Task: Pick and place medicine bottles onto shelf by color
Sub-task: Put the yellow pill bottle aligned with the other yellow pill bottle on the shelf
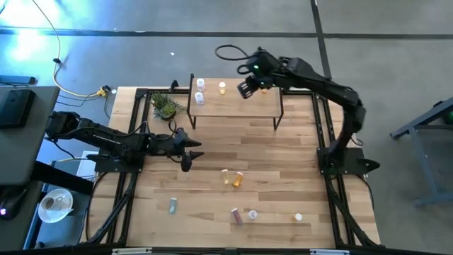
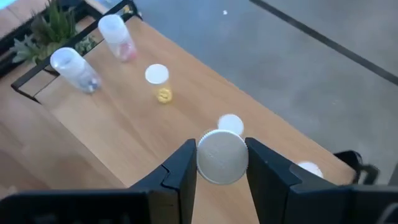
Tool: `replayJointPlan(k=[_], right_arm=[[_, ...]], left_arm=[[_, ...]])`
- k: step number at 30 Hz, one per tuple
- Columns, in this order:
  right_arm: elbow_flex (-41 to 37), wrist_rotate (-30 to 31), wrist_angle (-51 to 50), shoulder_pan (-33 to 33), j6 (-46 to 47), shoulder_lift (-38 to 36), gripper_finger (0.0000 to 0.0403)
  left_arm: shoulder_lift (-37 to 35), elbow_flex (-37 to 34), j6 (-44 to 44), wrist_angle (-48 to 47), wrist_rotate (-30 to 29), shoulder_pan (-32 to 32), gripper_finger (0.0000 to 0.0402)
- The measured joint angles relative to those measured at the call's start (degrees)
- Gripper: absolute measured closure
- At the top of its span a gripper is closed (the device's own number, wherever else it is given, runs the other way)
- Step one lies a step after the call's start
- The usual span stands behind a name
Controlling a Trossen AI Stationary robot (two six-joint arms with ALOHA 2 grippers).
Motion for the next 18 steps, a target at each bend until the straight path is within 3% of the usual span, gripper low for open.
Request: replayJointPlan(k=[9, 18], right_arm=[[10.9, -6.0, -2.2, 1.0, -4.7, 11.7, 0.0297], [12.4, -8.8, -1.1, 2.7, -9.5, 17.7, 0.0297]], left_arm=[[0.0, 0.0, 0.0, 0.0, 0.0, 0.0, 0.0186], [0.0, 0.0, 0.0, -0.2, 0.0, 0.0, 0.0186]])
